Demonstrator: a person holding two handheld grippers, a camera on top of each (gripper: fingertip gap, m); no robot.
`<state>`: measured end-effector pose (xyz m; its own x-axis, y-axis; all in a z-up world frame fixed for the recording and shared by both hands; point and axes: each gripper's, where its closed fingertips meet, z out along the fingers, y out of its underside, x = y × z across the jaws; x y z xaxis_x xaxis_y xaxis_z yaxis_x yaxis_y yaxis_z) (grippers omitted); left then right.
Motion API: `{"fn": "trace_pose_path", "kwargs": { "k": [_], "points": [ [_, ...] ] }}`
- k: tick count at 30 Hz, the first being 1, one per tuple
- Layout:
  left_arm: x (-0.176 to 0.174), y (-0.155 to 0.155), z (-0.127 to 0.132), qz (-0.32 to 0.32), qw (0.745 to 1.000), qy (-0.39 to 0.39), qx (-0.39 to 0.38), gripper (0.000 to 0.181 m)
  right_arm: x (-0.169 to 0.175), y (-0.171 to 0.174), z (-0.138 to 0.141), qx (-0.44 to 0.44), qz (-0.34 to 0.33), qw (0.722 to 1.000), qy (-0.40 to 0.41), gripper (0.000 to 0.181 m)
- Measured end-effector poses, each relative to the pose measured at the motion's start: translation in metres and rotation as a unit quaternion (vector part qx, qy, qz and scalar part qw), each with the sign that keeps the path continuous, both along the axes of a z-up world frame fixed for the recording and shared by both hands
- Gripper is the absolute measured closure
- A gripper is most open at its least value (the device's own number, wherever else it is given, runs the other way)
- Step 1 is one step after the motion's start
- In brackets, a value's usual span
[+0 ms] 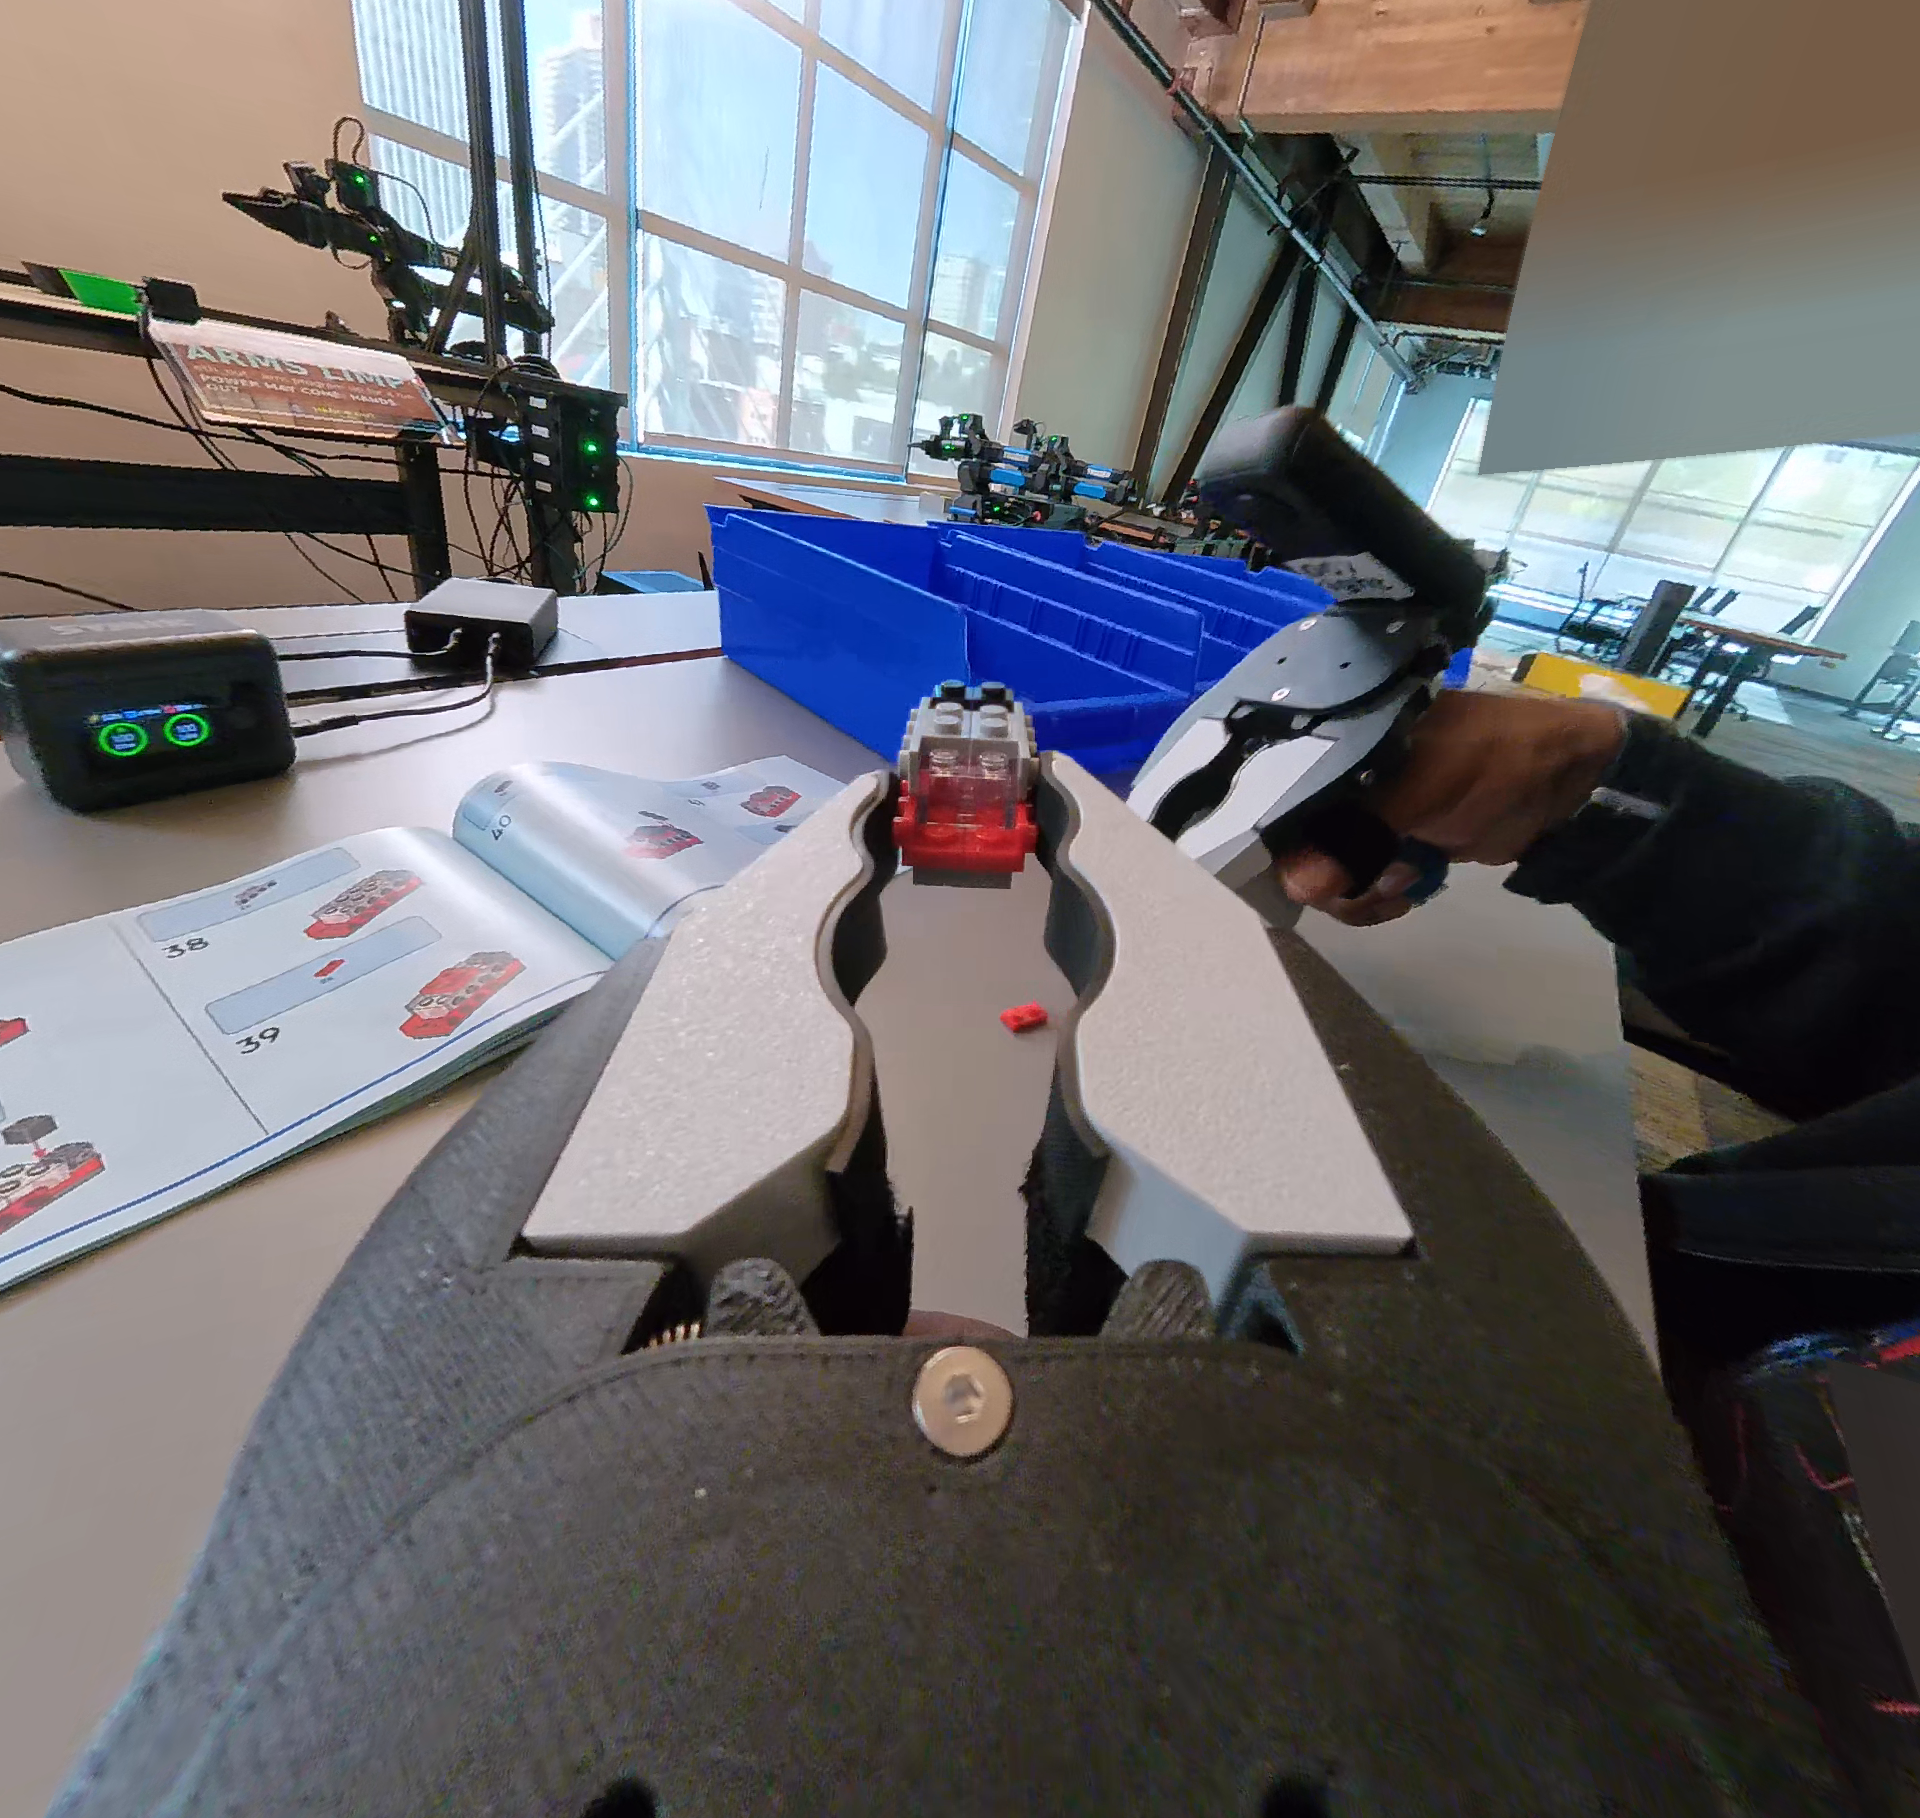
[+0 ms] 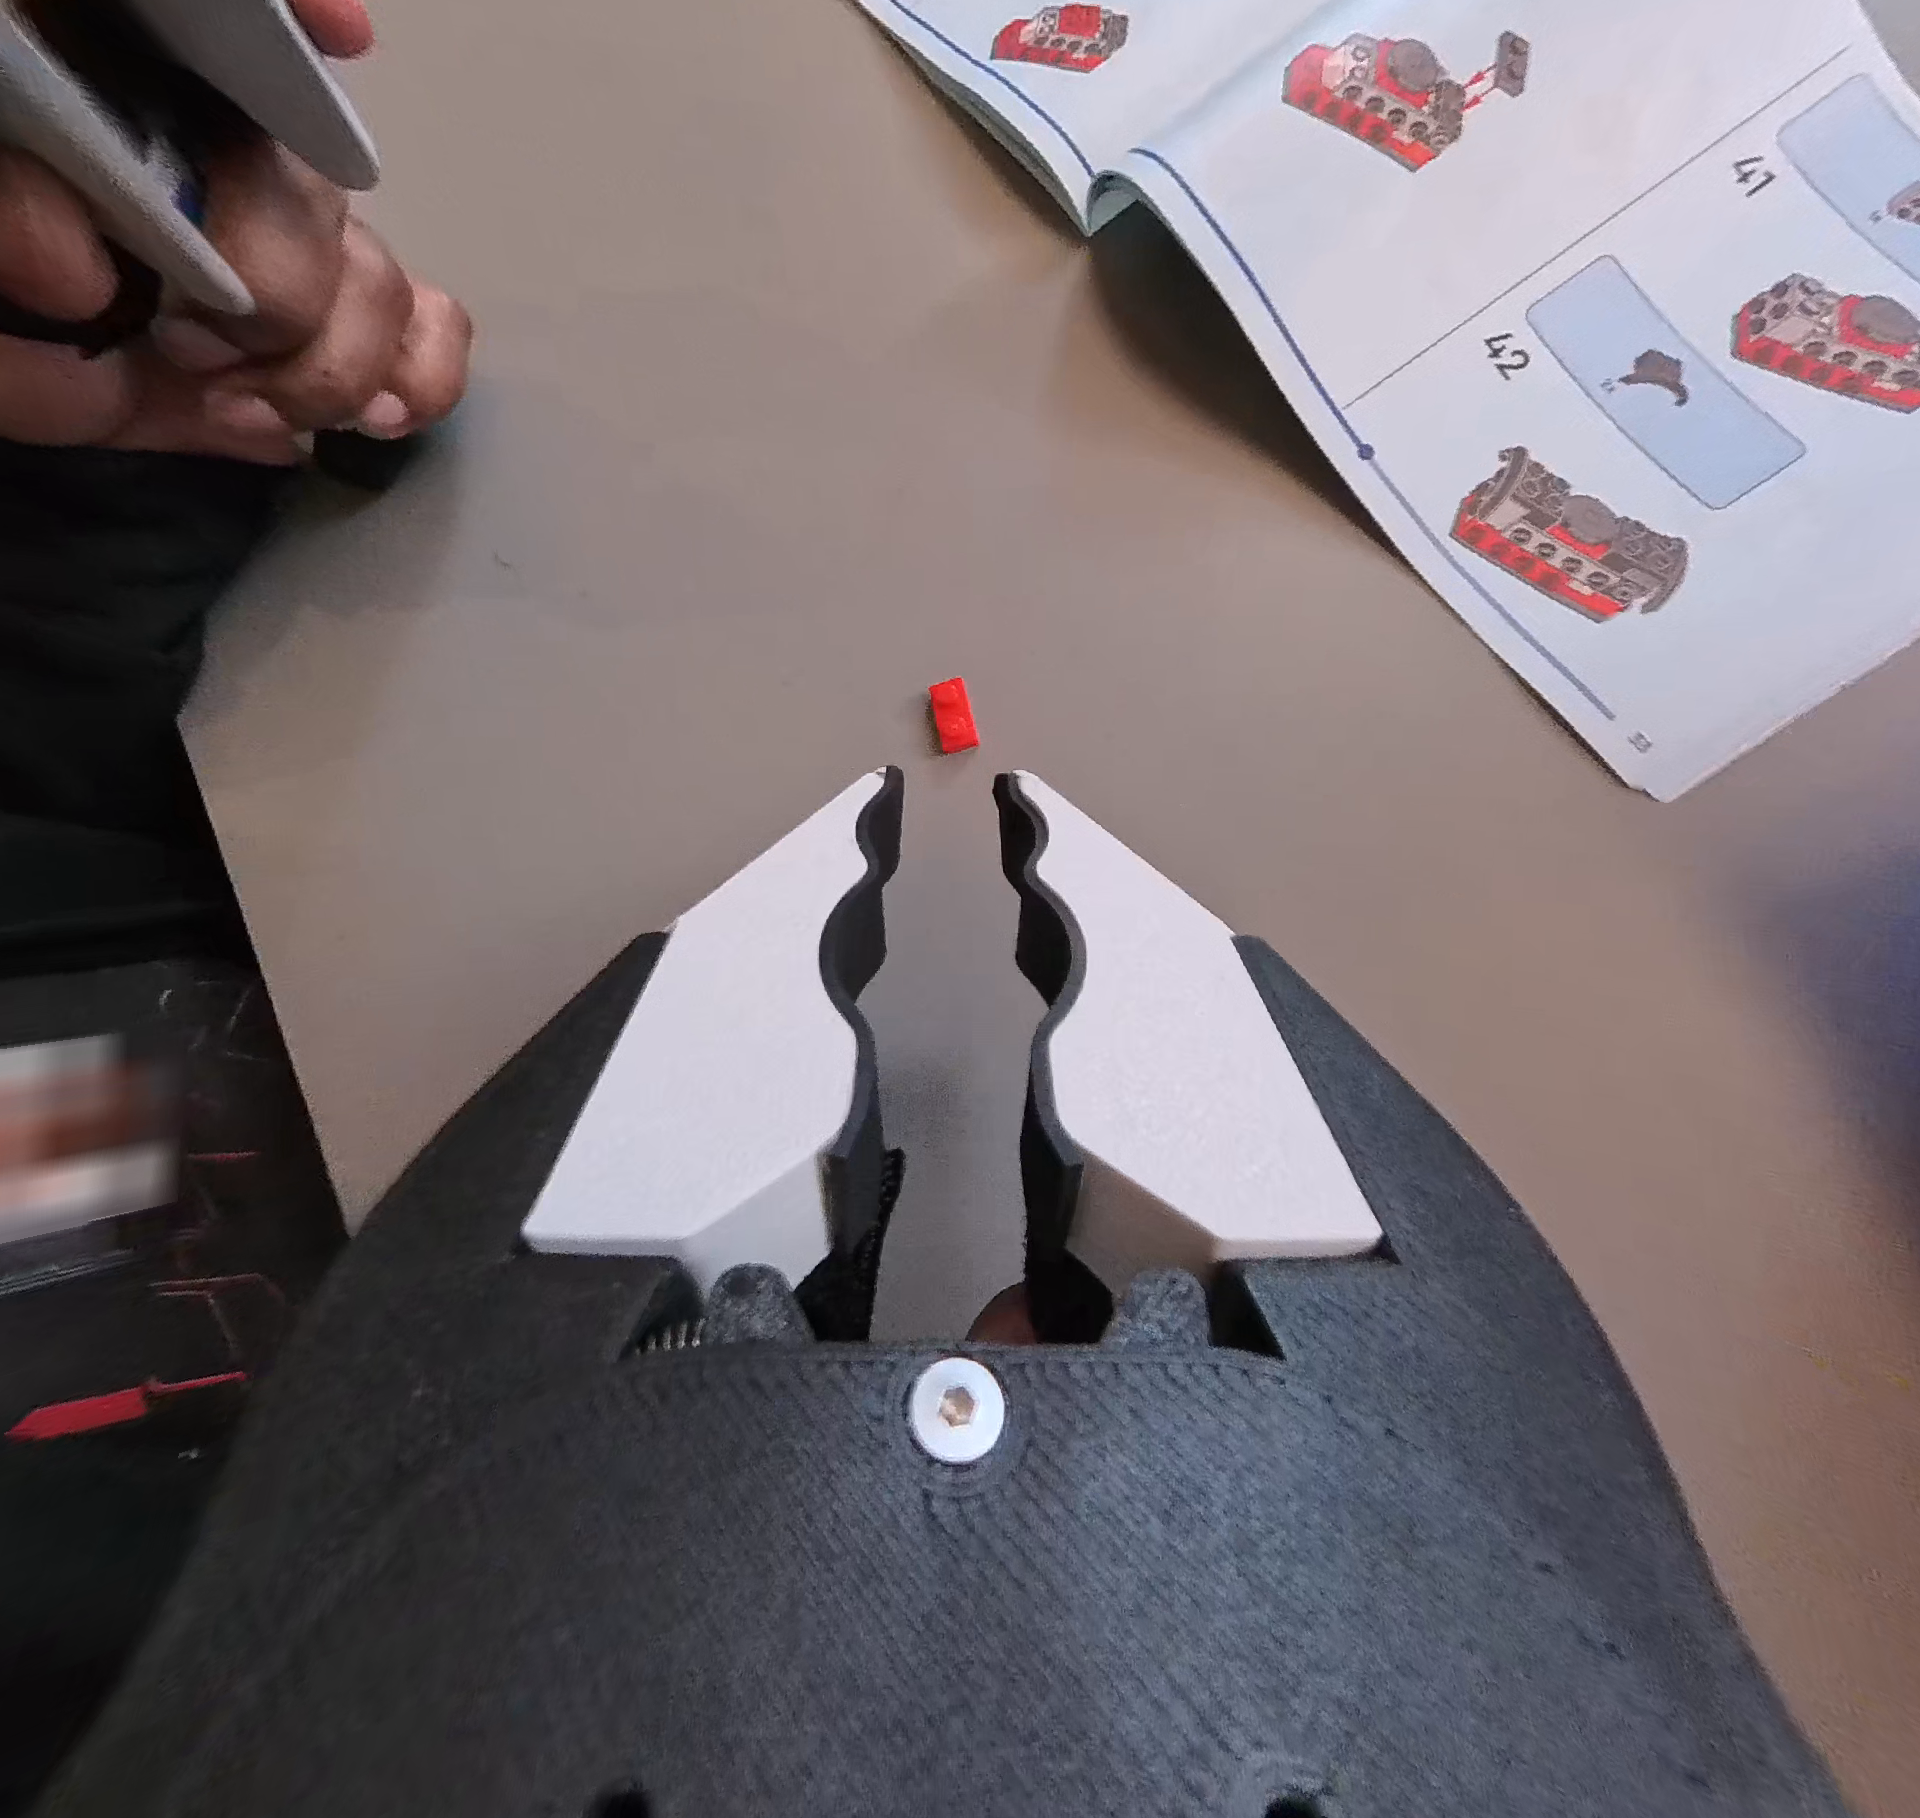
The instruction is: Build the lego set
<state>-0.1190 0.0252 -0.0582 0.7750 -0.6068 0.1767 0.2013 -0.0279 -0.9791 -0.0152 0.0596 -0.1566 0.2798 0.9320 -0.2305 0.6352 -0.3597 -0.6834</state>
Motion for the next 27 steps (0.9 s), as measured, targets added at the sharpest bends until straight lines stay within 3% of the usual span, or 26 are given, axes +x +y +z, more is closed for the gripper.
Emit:
{"fn": "trace_pose_path", "kwargs": {
  "k": [7,16,19,23,27],
  "points": [
    [-0.004,-0.010,0.004,-0.009,1.000,-0.016,0.011,0.155,-0.017,0.004,-0.023,0.038,0.024,0.997,-0.059,0.160],
    [-0.008,-0.008,0.010,0.023,0.999,0.005,0.044,0.155,-0.030,0.004,-0.016,0.030,0.008,0.998,-0.048,0.174],
    [-0.010,-0.009,0.019,0.058,0.995,0.014,0.080,0.155,-0.043,-0.002,0.019,0.017,0.003,1.000,0.009,0.174],
    [-0.016,-0.005,0.026,0.126,0.985,0.036,0.109,0.155,-0.069,-0.021,0.097,0.020,0.018,0.995,0.096,0.174],
    [-0.011,0.003,0.022,0.163,0.980,0.058,0.098,0.155,-0.096,-0.042,0.142,0.053,0.058,0.991,0.106,0.174]
  ]
}}
